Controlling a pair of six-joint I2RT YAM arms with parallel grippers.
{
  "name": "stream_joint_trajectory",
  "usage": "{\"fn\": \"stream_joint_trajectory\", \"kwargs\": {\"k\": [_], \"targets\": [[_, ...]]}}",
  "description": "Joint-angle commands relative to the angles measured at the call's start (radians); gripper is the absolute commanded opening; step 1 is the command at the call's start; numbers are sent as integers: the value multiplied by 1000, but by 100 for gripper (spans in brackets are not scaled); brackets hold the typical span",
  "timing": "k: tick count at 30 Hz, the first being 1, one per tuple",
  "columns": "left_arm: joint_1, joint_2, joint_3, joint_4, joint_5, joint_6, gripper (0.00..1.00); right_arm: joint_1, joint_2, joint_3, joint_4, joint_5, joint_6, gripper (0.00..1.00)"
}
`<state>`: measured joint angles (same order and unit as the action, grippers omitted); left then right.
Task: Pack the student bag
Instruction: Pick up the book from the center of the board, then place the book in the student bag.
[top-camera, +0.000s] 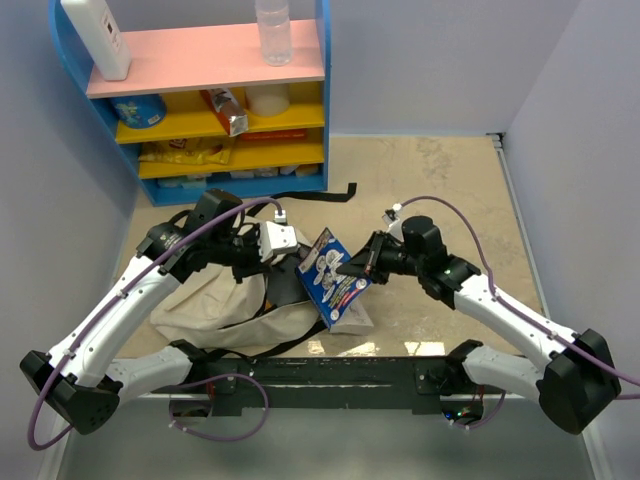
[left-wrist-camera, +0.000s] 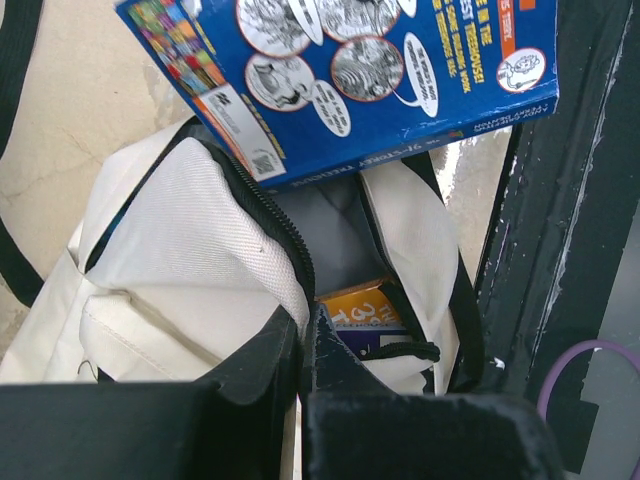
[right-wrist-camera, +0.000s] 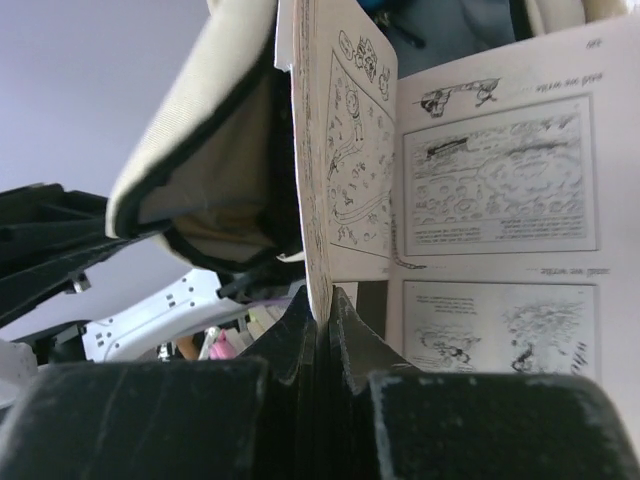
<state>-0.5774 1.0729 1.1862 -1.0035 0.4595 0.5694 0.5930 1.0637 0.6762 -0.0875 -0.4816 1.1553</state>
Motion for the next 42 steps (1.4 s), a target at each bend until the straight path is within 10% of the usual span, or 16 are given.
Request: {"fn": "stream_joint_trajectory", "kwargs": {"k": [1, 22, 42], "targets": [[-2, -21, 67, 91, 21, -5, 0, 31, -8, 33, 163, -2, 63, 0], [-2, -30, 66, 46, 70, 35, 0, 189, 403, 220, 709, 37, 310, 0], [-4, -13, 64, 36, 113, 40, 0, 340, 745, 355, 522, 478, -32, 0]]}}
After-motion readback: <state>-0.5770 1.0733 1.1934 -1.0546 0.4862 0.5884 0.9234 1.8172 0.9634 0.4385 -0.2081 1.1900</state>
